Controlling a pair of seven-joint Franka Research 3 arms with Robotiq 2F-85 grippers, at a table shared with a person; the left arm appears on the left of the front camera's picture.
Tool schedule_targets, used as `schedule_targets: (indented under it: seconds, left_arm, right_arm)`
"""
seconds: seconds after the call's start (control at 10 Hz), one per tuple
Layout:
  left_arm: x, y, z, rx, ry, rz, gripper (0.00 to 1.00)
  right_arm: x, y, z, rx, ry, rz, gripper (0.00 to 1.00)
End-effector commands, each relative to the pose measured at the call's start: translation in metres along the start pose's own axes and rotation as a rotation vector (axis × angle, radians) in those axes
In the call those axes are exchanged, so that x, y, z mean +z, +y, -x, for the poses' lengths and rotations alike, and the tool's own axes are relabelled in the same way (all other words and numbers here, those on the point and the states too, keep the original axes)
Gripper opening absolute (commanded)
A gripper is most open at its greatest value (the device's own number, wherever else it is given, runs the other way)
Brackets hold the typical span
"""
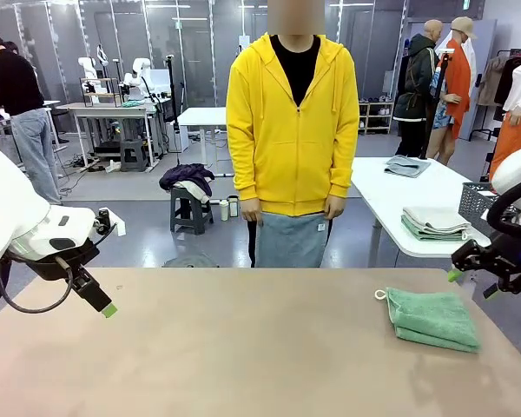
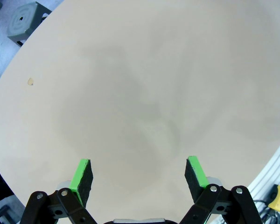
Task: Fold the towels and place them in the basket.
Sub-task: Place the folded Towel with hook on the right side of the table, then when a person lays out a Towel with hook on the table, fold it in half twice.
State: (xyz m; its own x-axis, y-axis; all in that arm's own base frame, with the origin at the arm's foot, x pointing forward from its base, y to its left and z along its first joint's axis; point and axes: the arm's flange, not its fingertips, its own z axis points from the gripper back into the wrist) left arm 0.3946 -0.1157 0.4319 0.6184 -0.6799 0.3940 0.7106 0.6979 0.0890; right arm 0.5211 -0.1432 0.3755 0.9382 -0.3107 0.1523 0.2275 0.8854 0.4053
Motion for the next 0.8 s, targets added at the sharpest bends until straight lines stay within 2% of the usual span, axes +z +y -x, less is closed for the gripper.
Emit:
schedule_targets:
  seconds: [0.0, 0.7]
  left_arm:
    - [-0.0011, -0.0008, -0.0016, 0.011, -0.002, -0.014, 1.00]
    - [-0.0011, -0.0008, -0.0016, 0.011, -0.002, -0.014, 1.00]
  right_arm:
    - [0.0014, -0.0101, 0.0007, -0.002, 0.012, -0.027, 0.97]
    - [0.0014, -0.0101, 0.0007, -0.002, 0.012, -0.027, 0.97]
